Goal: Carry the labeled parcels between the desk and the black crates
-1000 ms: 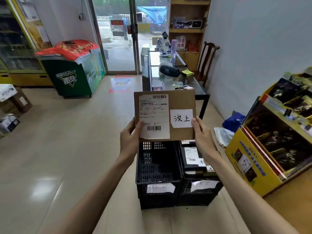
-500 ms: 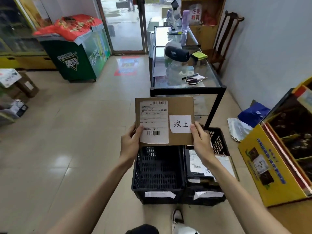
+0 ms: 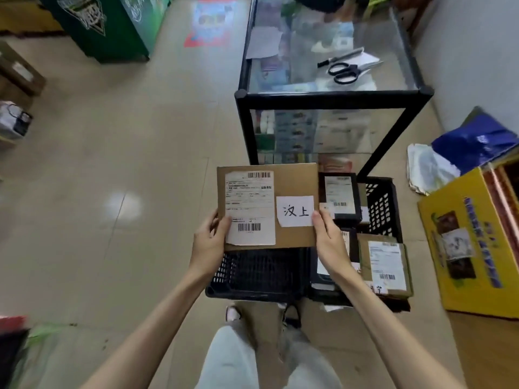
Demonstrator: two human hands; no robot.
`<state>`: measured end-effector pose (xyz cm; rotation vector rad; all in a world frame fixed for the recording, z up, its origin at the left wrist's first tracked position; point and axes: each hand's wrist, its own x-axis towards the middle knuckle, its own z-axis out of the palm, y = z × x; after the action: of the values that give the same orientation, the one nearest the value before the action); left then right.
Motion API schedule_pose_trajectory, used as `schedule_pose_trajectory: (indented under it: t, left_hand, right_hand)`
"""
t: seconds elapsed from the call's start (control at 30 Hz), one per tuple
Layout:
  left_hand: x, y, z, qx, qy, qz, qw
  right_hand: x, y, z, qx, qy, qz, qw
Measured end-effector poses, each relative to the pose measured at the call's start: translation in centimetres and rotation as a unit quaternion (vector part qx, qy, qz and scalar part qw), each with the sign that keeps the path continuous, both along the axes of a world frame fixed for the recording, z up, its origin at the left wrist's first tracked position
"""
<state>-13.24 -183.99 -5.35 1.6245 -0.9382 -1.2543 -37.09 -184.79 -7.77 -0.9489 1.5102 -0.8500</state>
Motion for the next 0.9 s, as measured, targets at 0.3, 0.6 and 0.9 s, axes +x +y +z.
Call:
schedule_pose_trajectory:
  t: [0.3,0.6,0.9]
  left_hand:
    - [3.4,-3.2,-15.8,0.098,-0.053,-0.035,0.993]
    - [6.8,-3.0,-26.5,0.159,-0.07,-0.076,0.982]
    - [6.6,-0.7,-33.1,0.209,-0.128,-0.105,0.964]
  right_hand:
    - [2.7,-2.4,-12.9,0.073,0.057,-0.009,0.996]
    - [5.6,-0.8,-24.7,0.126,0.053,-0.01,0.991]
    - [6.2,1.7,-32.1,0.185,0.057,-0.016,0.981]
